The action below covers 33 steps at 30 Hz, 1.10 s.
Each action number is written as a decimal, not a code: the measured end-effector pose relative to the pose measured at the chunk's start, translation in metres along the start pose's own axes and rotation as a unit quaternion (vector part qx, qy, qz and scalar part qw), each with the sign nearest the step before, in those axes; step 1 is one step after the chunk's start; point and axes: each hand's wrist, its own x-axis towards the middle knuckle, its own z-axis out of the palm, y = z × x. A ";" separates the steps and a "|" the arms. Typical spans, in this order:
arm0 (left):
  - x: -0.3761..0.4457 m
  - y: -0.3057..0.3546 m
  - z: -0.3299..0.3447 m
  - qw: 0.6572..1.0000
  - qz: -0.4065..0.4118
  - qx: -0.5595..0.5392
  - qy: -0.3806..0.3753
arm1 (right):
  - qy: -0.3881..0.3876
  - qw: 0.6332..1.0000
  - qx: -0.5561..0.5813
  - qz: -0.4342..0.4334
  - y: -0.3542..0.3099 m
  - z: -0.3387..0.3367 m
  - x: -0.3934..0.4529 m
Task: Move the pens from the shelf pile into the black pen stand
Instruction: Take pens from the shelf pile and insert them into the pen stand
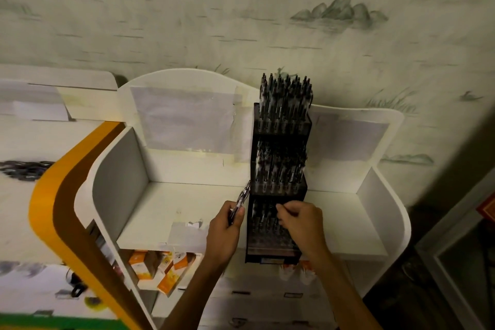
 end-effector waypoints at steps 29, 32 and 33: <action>-0.004 -0.012 -0.031 0.996 -0.032 0.067 -0.040 | 0.042 0.995 0.086 -0.038 -0.030 0.004 0.007; -0.005 -0.011 -0.035 0.998 -0.016 0.063 -0.025 | 0.048 0.995 0.017 -0.083 -0.029 0.008 0.005; -0.005 -0.010 -0.036 0.998 -0.007 0.063 -0.022 | 0.048 0.995 0.003 -0.092 -0.029 0.010 0.004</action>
